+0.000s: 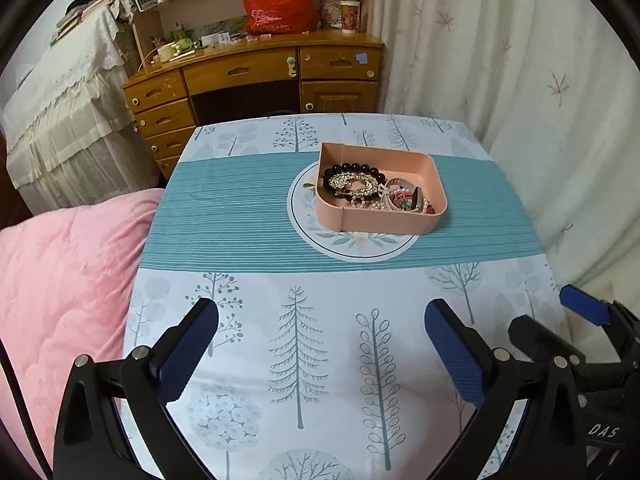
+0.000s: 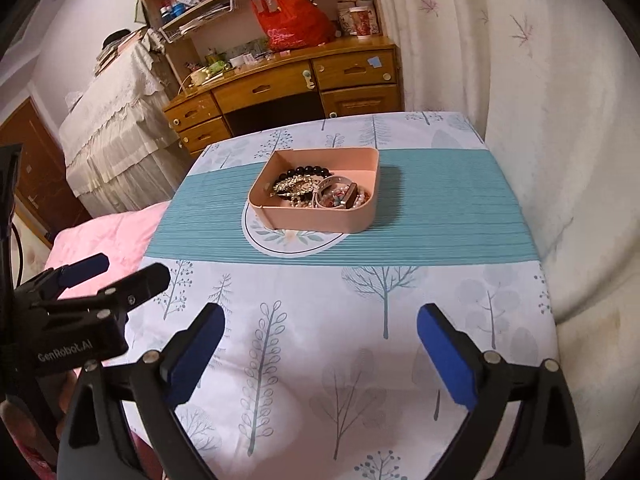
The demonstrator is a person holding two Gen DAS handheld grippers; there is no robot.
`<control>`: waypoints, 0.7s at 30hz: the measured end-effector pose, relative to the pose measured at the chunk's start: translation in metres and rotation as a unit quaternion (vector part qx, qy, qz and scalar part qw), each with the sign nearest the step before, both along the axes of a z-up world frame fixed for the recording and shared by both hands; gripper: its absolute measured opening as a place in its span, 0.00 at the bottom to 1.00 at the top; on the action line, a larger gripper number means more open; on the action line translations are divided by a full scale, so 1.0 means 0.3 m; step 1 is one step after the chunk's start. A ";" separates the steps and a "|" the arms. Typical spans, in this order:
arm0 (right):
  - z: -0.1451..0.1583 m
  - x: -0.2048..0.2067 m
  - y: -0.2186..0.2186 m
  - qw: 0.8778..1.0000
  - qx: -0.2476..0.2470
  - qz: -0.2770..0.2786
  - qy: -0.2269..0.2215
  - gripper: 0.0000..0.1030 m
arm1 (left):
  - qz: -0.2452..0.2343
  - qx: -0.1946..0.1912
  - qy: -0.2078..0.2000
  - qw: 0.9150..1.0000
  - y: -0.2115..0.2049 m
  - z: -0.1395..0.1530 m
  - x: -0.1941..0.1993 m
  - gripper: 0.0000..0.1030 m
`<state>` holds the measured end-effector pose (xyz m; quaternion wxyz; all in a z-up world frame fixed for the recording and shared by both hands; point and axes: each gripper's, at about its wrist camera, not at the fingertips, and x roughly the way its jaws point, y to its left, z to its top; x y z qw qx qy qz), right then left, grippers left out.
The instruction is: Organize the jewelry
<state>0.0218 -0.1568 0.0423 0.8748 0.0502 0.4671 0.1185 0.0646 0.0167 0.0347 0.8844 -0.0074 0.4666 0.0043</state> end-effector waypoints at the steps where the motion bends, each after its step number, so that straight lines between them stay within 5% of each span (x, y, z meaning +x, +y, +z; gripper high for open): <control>1: 0.001 0.002 -0.001 1.000 -0.001 -0.002 0.000 0.95 | -0.001 0.002 -0.001 1.000 -0.003 0.001 -0.001 0.99; 21: 0.030 0.025 -0.015 1.000 0.001 -0.007 -0.017 0.95 | 0.003 0.024 -0.017 1.000 -0.044 0.045 -0.005 0.99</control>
